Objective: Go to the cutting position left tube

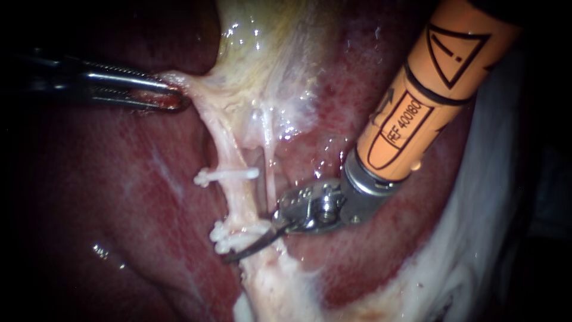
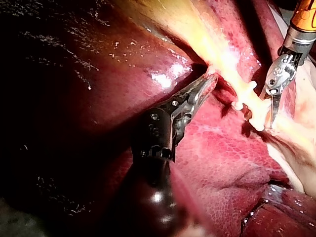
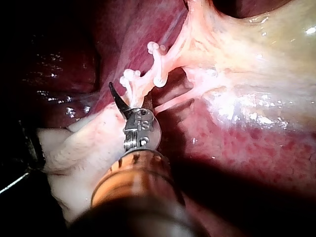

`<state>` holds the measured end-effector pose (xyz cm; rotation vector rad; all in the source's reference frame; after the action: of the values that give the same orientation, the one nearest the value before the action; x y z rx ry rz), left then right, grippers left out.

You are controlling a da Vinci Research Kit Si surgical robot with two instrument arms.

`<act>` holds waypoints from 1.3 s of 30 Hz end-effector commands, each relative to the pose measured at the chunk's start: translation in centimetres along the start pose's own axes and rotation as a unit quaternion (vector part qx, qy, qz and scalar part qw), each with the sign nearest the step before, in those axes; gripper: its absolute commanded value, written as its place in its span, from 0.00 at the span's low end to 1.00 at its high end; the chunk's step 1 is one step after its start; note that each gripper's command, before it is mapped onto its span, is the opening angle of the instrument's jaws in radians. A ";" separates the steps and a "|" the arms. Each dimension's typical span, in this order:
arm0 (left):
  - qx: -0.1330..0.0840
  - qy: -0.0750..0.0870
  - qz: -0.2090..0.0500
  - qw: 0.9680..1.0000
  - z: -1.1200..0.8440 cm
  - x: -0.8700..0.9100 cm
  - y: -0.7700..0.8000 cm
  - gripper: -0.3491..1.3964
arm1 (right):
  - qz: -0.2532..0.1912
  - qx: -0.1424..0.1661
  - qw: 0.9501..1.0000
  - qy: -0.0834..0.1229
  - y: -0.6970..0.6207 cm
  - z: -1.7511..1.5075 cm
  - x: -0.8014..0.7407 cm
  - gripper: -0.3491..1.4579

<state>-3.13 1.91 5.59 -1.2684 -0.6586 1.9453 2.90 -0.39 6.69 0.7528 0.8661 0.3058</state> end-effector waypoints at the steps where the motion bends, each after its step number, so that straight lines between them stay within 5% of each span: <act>1: 0.000 0.000 0.000 1.000 0.00 0.00 0.00 0.00 | 0.000 0.000 1.000 0.000 0.00 -0.01 0.00 0.70; 26: -0.005 -0.001 -0.003 1.000 -0.20 0.08 0.03 0.00 | 0.005 0.007 0.999 0.038 0.01 -0.46 0.13 0.74; 39: -0.004 -0.001 -0.003 1.000 -0.19 0.07 0.04 0.00 | 0.004 0.039 0.996 0.083 0.08 -0.49 0.30 0.75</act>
<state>-2.99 1.95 5.43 -1.2680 -0.6714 1.9409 2.72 0.08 6.37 0.8248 1.0507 0.3475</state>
